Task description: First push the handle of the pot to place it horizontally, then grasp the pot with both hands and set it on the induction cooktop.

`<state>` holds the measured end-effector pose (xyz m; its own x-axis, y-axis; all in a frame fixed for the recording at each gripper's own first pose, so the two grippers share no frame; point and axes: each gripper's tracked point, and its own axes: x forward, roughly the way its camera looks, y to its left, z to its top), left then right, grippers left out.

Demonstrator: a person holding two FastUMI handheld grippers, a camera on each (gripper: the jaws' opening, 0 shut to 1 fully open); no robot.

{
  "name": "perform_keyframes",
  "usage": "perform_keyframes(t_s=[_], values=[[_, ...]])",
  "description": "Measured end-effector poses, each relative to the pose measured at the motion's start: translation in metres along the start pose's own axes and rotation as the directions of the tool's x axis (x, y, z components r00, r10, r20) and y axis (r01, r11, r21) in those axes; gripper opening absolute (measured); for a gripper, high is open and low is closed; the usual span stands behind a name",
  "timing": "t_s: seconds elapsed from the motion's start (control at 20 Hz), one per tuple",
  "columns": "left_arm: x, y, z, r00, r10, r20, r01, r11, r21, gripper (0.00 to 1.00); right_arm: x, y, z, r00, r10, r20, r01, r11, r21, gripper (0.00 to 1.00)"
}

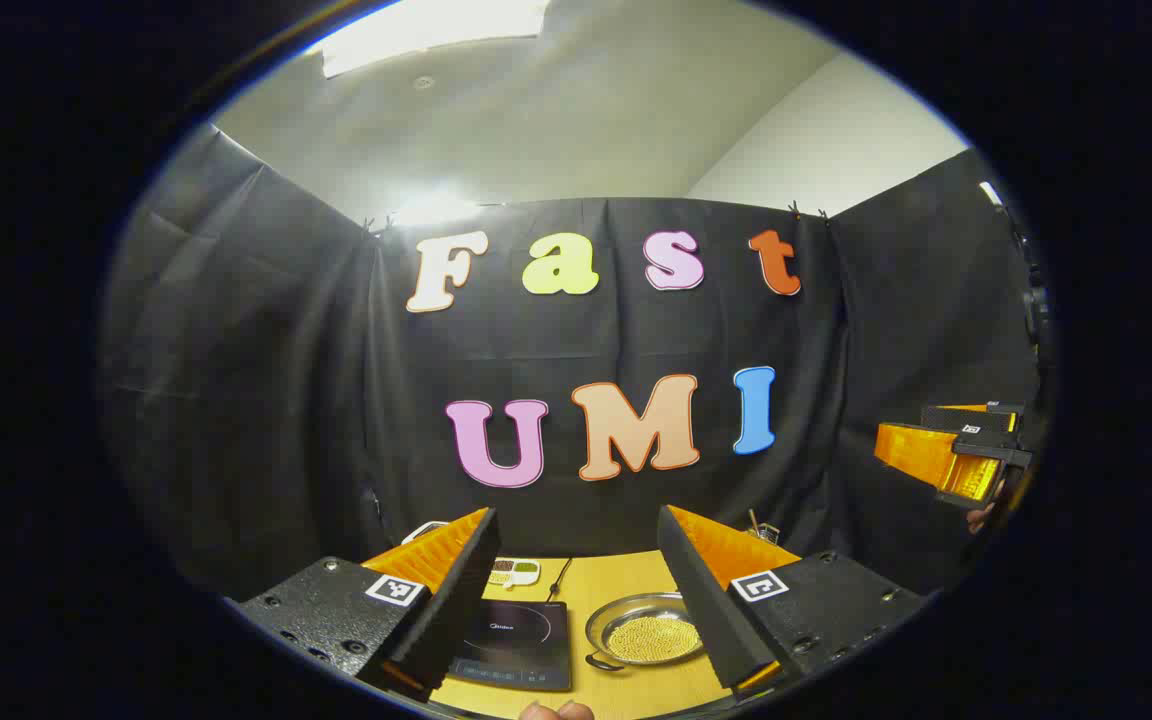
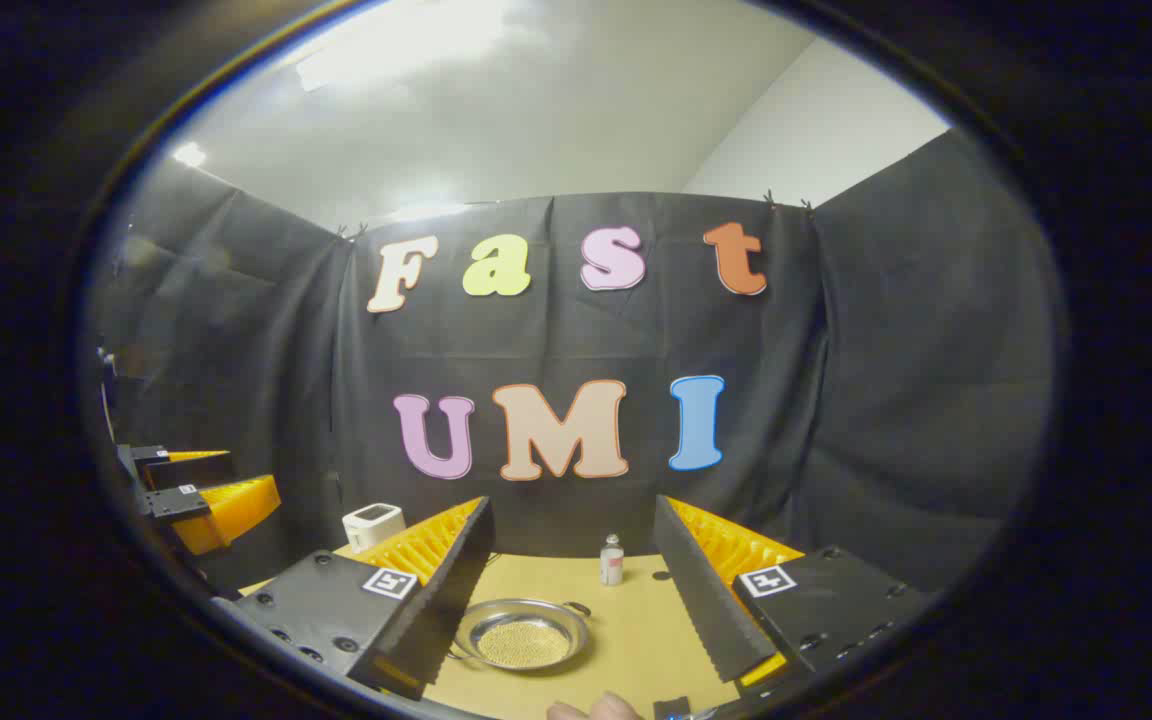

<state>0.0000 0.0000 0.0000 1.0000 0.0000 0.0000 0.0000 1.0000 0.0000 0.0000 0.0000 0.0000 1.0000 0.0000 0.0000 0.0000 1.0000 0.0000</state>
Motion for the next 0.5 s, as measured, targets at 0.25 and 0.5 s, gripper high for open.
perform_keyframes(t_s=[0.25, 0.5], values=[[-0.0033, 0.0021, -0.0027, 1.0, 0.014, -0.014, -0.014, 1.0, -0.007, 0.96, 0.0007, -0.0006, 0.0007, 1.0, 0.005, -0.001, -0.005, 1.0, 0.009, 0.99], [-0.0054, 0.0037, -0.0045, 0.999, 0.027, -0.018, -0.027, 1.0, -0.005, 0.96, 0.0016, 0.0, -0.004, 1.0, 0.018, -0.01, -0.018, 1.0, 0.007, 1.0]])
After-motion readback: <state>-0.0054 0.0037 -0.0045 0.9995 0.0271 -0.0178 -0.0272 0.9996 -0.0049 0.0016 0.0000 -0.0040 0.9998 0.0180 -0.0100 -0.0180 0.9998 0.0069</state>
